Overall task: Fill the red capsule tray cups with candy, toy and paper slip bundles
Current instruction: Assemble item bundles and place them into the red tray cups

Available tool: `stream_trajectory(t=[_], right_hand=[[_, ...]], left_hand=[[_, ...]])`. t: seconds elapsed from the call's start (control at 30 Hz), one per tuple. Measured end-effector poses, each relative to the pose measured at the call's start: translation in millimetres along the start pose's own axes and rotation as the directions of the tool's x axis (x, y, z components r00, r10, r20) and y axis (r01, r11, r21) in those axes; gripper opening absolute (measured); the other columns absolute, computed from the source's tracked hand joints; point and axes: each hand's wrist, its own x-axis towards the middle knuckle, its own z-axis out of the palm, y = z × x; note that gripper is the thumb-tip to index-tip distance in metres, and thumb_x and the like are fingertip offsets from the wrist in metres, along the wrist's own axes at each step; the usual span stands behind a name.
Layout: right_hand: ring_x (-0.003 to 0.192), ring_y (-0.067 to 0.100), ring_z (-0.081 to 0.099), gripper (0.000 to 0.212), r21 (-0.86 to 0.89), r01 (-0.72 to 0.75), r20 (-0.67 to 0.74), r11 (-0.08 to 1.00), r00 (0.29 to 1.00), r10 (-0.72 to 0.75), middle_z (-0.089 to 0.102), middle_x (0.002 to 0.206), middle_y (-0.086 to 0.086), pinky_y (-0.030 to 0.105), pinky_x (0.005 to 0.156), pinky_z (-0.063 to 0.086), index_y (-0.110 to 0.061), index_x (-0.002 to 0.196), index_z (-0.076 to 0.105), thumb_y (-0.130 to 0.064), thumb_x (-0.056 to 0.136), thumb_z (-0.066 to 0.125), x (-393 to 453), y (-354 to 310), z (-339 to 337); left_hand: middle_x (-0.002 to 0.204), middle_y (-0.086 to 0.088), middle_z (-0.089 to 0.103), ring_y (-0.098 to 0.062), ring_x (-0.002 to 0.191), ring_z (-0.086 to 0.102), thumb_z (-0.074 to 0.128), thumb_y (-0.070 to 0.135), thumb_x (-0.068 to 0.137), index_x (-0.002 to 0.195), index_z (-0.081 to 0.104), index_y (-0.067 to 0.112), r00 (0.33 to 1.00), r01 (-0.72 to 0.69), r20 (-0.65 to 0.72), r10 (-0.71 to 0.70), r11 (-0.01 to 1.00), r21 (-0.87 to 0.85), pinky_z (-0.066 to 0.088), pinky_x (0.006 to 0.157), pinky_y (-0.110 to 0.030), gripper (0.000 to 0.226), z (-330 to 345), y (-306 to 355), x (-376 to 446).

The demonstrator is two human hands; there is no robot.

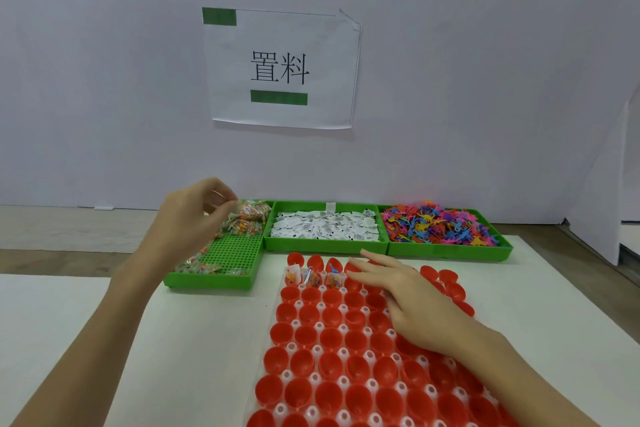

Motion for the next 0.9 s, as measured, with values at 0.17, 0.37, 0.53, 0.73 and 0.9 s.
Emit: stream_trajectory(t=[0.17,0.37,0.53,0.73,0.9], right_hand=[[0.15,-0.007,0.013,0.084,-0.055,-0.02,-0.01,0.998,1.0,0.019,0.034,0.159,-0.023,0.034,0.127,0.02,-0.035,0.151,0.045,0.013,0.082,0.04,0.4,3.0,3.7],[0.138,-0.019,0.009,0.075,-0.015,-0.037,-0.033,0.999,0.999,0.037,0.034,0.153,-0.028,0.003,0.11,0.002,-0.034,0.147,0.051,0.012,0.089,0.039,-0.6,5.0,2.5],[0.145,-0.011,0.027,0.072,0.066,-0.035,-0.067,0.997,0.997,0.04,0.049,0.147,-0.025,0.021,0.123,0.019,-0.035,0.132,0.067,0.015,0.087,0.04,1.3,2.4,-16.2],[0.118,0.009,0.063,0.042,0.093,-0.141,-0.197,0.986,0.968,0.157,0.071,0.123,-0.005,0.027,0.108,0.045,-0.016,0.135,0.063,0.0,0.101,0.046,43.0,19.7,-37.7],[0.123,0.019,0.061,0.036,-0.087,-0.228,-0.025,0.97,0.974,0.227,0.067,0.132,0.002,0.035,0.109,0.046,-0.012,0.139,0.06,-0.01,0.104,0.052,93.6,48.5,-34.6]], left_hand=[[0.074,0.003,0.073,-0.023,0.072,0.069,0.058,0.012,0.102,0.107,0.066,0.016,0.983,0.103,0.184,-0.029,0.906,-0.41,0.059,0.064,-0.024,0.01,7.3,39.8,-10.7],[0.082,0.003,0.069,-0.014,0.069,0.067,0.053,0.02,0.106,0.112,0.07,0.024,0.957,-0.097,0.185,0.223,0.848,-0.521,0.058,0.07,-0.026,0.019,9.4,95.3,-27.3],[0.09,-0.004,0.075,-0.022,0.073,0.073,0.068,0.029,0.093,0.117,0.066,0.024,0.957,-0.103,0.16,0.243,0.797,-0.595,0.062,0.073,-0.038,0.025,20.1,100.8,-53.6],[0.091,0.001,0.08,-0.016,0.084,0.076,0.076,0.04,0.079,0.095,0.072,0.035,0.995,0.077,0.09,-0.031,0.819,-0.568,0.061,0.066,-0.029,0.017,40.0,50.1,-99.8],[0.095,-0.002,0.079,-0.014,0.094,0.076,0.078,0.036,0.08,0.083,0.07,0.032,0.989,0.145,0.1,-0.106,0.783,-0.605,0.061,0.064,-0.031,0.009,54.5,31.3,-109.7]])
